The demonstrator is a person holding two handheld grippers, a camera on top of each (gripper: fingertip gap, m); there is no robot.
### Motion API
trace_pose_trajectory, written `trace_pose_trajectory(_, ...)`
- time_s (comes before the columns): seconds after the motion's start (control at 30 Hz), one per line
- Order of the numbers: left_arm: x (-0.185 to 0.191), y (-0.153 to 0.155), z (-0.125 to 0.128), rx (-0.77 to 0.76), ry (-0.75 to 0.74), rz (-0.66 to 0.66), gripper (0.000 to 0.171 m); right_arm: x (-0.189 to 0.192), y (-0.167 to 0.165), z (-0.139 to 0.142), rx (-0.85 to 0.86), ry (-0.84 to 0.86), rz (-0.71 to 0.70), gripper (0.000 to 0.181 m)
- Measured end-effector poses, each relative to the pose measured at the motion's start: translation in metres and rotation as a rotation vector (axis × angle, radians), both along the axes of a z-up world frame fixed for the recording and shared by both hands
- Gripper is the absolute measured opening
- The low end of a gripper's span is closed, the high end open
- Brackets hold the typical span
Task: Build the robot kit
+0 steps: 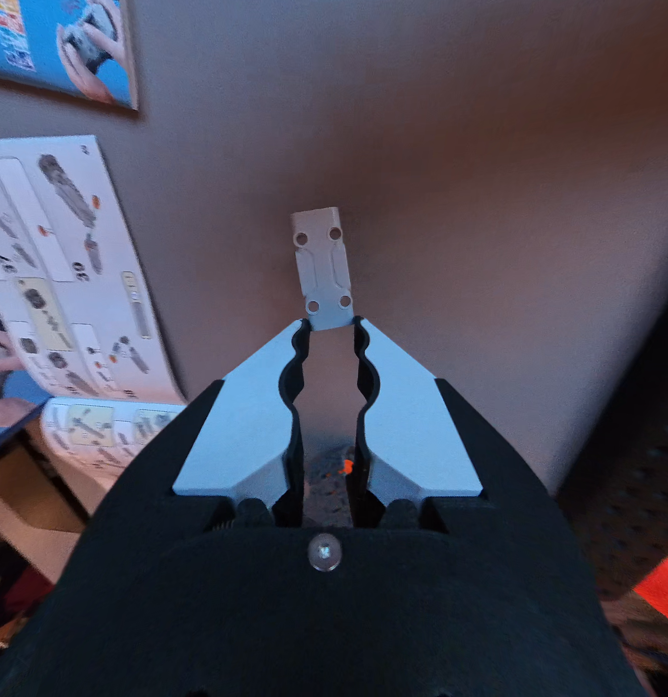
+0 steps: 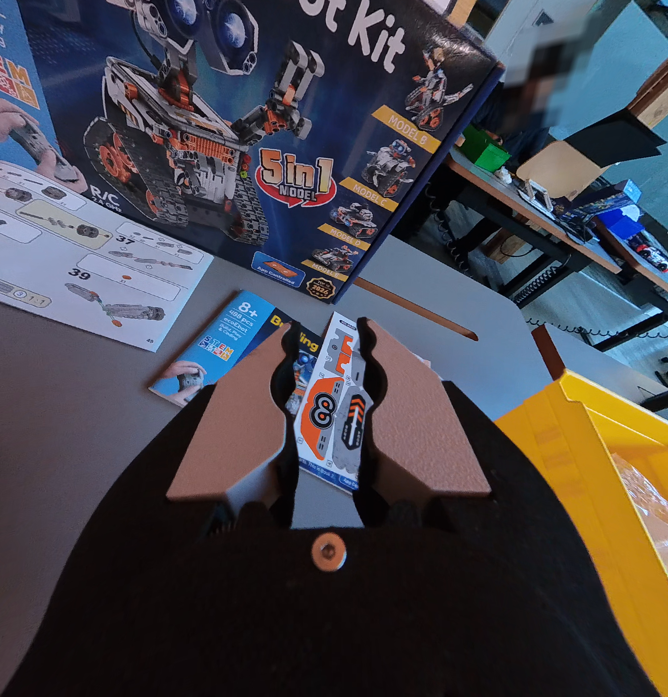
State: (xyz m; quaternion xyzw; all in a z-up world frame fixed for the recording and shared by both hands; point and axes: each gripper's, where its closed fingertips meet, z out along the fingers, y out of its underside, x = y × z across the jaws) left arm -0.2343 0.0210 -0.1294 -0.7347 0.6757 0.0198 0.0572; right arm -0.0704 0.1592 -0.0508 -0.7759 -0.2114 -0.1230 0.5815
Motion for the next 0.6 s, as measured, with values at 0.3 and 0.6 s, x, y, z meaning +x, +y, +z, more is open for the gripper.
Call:
trace_pose_trajectory(0.3, -0.029, 0.01, -0.024, 0.066, 0.169, -0.047, 0.022, -0.005, 0.003, 0.002, 0.008, -0.009, 0.016, 0.032)
trace_pose_trajectory(0.6, -0.03, 0.02, -0.031, 0.172, 0.189, -0.14, 0.042, -0.01, 0.003, -0.002, -0.005, -0.022, 0.03, 0.033)
